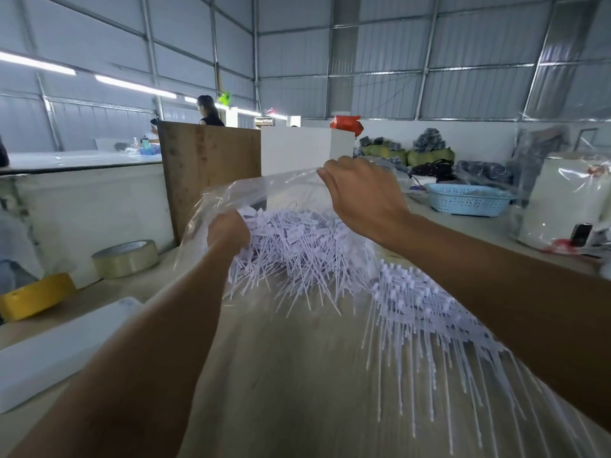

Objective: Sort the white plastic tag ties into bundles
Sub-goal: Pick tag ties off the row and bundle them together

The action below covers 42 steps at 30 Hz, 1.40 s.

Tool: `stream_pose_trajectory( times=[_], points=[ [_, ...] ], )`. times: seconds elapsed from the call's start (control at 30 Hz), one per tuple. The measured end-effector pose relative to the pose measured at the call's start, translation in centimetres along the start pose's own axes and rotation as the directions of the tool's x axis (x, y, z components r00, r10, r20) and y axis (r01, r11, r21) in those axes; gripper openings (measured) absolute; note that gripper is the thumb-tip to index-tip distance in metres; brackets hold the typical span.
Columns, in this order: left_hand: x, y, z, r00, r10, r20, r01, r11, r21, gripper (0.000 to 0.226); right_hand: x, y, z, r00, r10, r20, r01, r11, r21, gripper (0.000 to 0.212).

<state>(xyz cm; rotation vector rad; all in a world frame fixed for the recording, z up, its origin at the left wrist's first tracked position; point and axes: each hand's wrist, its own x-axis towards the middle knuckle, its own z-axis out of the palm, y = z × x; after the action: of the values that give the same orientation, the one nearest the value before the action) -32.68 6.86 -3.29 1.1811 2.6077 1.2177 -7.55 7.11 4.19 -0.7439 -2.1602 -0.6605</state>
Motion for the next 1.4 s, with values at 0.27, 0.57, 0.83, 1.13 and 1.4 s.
stream_pose_trajectory(
  times=[0.27, 0.57, 0.83, 1.13, 1.4],
  points=[
    [1.4, -0.5, 4.2, 0.995, -0.005, -0.099, 0.019, 0.99, 0.137, 0.048, -1.4, -1.7, 1.1, 0.99, -0.106, -0.094, 0.111, 0.992, 0.051, 0.027],
    [4.1, -2.3, 4.5, 0.992, -0.009, 0.122, -0.04, 0.92, 0.389, 0.048, -2.6, -2.0, 1.5, 0.994, -0.074, -0.084, 0.081, 0.993, 0.083, 0.035],
    [-2.9, 0.4, 3.7, 0.866, 0.5, 0.024, -0.463, 0.782, 0.417, 0.034, -3.7, -2.9, 0.5, 0.978, 0.063, 0.2, -0.085, 0.991, 0.101, 0.047],
    [-19.2, 3.5, -1.5, 0.279, 0.957, 0.073, -0.938, 0.256, 0.235, 0.036, -10.9, 1.1, -5.7, 0.93, 0.148, 0.337, -0.201, 0.971, 0.128, 0.05],
    [-28.6, 10.7, 0.4, 0.115, 0.981, 0.157, -0.98, 0.086, 0.181, 0.03, -23.2, 8.0, -11.4, 0.81, 0.323, 0.489, -0.377, 0.926, 0.013, 0.037]
  ],
)
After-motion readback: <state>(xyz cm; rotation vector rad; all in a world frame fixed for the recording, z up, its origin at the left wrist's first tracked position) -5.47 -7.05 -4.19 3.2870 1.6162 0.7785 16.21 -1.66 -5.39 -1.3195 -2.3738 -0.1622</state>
